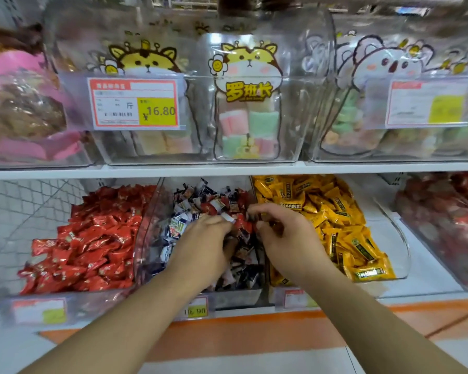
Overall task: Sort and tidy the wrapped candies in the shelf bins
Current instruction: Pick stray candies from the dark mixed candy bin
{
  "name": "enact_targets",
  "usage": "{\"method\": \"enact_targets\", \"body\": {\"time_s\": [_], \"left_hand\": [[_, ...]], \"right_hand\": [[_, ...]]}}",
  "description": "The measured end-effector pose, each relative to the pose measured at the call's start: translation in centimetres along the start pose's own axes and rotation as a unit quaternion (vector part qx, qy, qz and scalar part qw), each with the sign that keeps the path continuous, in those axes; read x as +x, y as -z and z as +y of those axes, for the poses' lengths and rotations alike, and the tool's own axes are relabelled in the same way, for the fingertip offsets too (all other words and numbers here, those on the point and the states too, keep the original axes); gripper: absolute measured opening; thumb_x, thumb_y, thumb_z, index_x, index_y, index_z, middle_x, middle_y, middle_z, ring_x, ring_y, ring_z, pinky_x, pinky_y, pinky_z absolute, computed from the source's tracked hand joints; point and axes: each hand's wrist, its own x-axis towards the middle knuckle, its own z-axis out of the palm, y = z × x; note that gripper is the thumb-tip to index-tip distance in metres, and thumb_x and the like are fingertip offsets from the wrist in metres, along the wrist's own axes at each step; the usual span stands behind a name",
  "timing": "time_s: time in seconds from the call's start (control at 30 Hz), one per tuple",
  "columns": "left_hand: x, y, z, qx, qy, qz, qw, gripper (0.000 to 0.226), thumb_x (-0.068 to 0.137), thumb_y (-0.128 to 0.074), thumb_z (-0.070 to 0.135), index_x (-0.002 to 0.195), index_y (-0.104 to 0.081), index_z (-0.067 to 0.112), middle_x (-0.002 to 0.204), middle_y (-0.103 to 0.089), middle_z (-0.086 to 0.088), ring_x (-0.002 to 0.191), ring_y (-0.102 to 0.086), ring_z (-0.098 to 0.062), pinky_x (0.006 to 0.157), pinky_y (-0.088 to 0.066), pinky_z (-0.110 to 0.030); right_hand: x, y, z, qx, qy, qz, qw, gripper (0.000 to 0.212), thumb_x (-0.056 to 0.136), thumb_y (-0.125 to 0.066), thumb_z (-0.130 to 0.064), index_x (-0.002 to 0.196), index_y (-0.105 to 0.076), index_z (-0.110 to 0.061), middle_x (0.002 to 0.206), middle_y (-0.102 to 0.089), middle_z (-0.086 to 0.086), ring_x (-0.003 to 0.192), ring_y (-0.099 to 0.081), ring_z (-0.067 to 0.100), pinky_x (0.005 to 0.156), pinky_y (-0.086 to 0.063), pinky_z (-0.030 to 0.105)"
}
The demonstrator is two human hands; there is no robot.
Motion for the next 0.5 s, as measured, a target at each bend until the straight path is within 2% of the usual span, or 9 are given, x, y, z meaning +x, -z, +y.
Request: {"method": "enact_targets", "body": {"time_s": [0.07,0.13,0.23,0.4,0.5], "left_hand": [[-0.8,0.6,-0.4,0.016,-0.010,0.008,1.000,0.011,0.094,-0.067,0.027,0.104,-0.071,0.023,0.099,-0.063,0.010,0.100,-0.056,-0.016,0.091,-0.050,-0.038],[-1.5,1.0,-0.5,0.028,-0.009,0.016,0.999,0.011,0.095,-0.066,0.029,0.104,-0.071,0.024,0.099,-0.063,0.011,0.097,-0.056,-0.013,0.091,-0.050,-0.034],[-1.9,1.6,-0.4,0.027,0.009,0.009,1.000,0.009,0.095,-0.065,0.029,0.102,-0.070,0.026,0.100,-0.065,0.012,0.096,-0.058,-0.012,0.091,-0.051,-0.032],[-0.4,2.0,0.6,-0.001,0.050,0.015,0.999,0.013,0.097,-0.060,0.026,0.098,-0.073,0.026,0.095,-0.064,0.011,0.092,-0.061,-0.014,0.083,-0.055,-0.034],[1.3,1.8,1.6,-0.019,0.023,0.036,0.999,0.011,0.096,-0.065,0.025,0.105,-0.071,0.024,0.098,-0.063,0.009,0.094,-0.059,-0.017,0.083,-0.052,-0.035]], "right_hand": [[-0.1,0.0,0.0,0.006,-0.002,-0.004,1.000,0.032,0.104,-0.057,-0.017,0.123,-0.068,-0.040,0.110,-0.065,-0.019,0.059,-0.055,-0.008,0.049,-0.042,0.011],[-0.2,0.1,-0.1,0.010,-0.008,-0.009,1.000,0.032,0.105,-0.056,-0.017,0.124,-0.068,-0.039,0.107,-0.064,-0.018,0.060,-0.056,-0.010,0.047,-0.041,0.011],[-0.3,0.1,0.0,0.004,-0.018,-0.015,1.000,0.031,0.106,-0.055,-0.019,0.127,-0.066,-0.039,0.105,-0.062,-0.016,0.062,-0.054,-0.003,0.048,-0.041,0.010],[-0.3,0.2,-0.1,-0.011,-0.008,-0.011,1.000,0.032,0.106,-0.053,-0.016,0.128,-0.068,-0.034,0.118,-0.067,-0.013,0.055,-0.056,-0.006,0.048,-0.041,0.010],[-0.1,0.0,-0.2,-0.034,0.006,-0.001,0.999,0.033,0.105,-0.054,-0.013,0.127,-0.069,-0.031,0.115,-0.071,-0.011,0.054,-0.045,-0.008,0.049,-0.037,0.007]]}}
